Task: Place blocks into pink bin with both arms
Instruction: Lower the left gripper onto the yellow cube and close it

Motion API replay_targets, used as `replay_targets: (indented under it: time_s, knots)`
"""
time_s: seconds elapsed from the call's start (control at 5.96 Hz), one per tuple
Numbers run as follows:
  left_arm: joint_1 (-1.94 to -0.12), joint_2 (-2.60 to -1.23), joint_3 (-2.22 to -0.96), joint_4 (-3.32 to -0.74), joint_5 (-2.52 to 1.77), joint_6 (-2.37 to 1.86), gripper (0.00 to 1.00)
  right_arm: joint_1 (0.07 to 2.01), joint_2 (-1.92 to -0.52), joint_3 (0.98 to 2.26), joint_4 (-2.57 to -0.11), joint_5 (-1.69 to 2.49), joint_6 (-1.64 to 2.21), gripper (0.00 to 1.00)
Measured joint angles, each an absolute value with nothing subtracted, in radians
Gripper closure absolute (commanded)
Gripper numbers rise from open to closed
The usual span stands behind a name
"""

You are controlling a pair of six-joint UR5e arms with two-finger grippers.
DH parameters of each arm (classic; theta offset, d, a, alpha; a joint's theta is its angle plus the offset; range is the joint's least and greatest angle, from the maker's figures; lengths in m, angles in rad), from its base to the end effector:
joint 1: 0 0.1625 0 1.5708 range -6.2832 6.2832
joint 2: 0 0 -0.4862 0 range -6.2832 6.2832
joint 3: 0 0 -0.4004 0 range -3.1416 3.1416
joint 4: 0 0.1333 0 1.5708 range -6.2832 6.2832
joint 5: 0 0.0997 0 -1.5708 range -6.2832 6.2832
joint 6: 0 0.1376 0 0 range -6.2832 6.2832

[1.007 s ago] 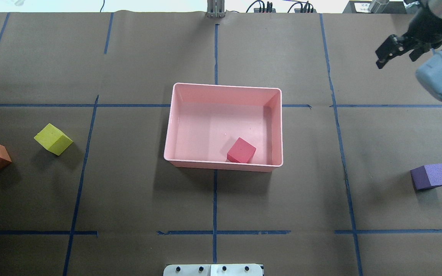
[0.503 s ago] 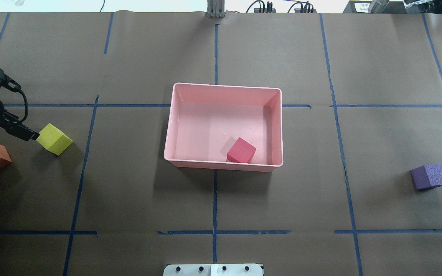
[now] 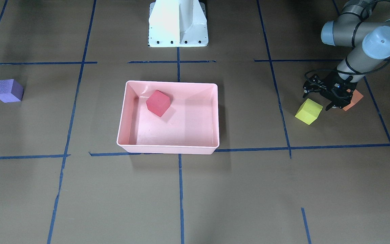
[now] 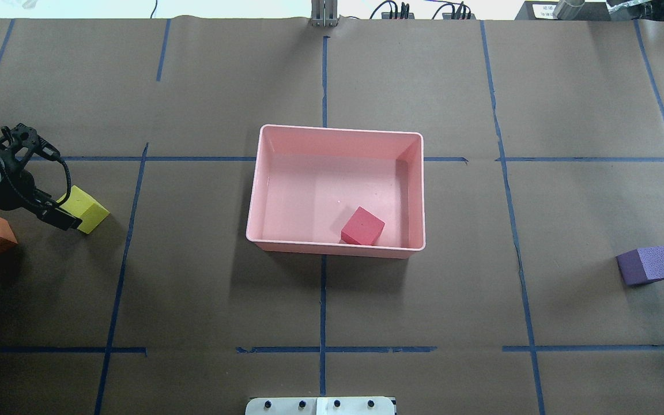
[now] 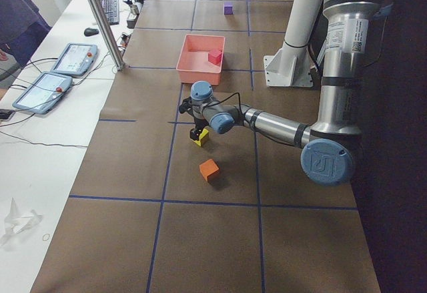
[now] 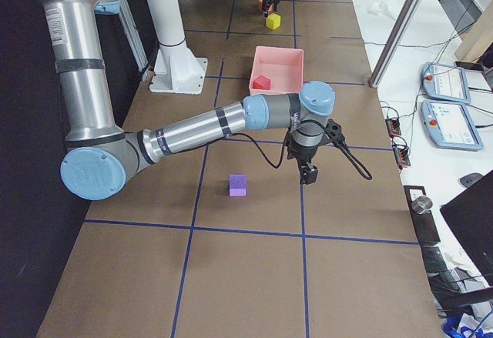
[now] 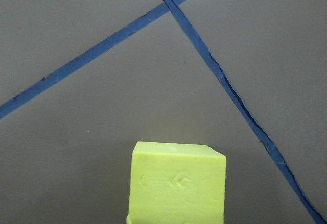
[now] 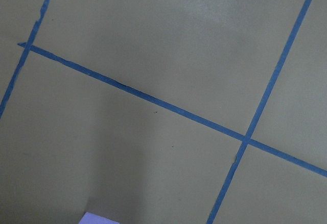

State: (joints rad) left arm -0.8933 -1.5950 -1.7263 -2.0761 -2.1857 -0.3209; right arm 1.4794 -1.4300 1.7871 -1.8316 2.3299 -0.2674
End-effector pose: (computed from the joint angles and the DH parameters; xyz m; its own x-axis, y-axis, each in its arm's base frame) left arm 0.3053 -0.4655 0.6010 0.5400 0.5654 -0.6235 -0.3321 0.8238 0.4595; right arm -0.0120 -0.5534 0.5937 0.6669 -0.3893 0.6353 0.2769 0.9211 0.2737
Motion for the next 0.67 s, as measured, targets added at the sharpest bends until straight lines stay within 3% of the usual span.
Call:
replay_targets:
  time_s: [0.5, 0.67]
  knots:
    - [-0.857, -1.638, -1.670, -2.076, -2.126, -0.338, 0.03, 1.480, -1.432, 1.785, -1.832, 2.330, -0.270, 0.00]
    - [-0.849, -1.653, -1.646, -2.076, -2.123, -0.340, 0.34, 1.480, -1.434, 1.785, -1.832, 2.330, -0.270, 0.00]
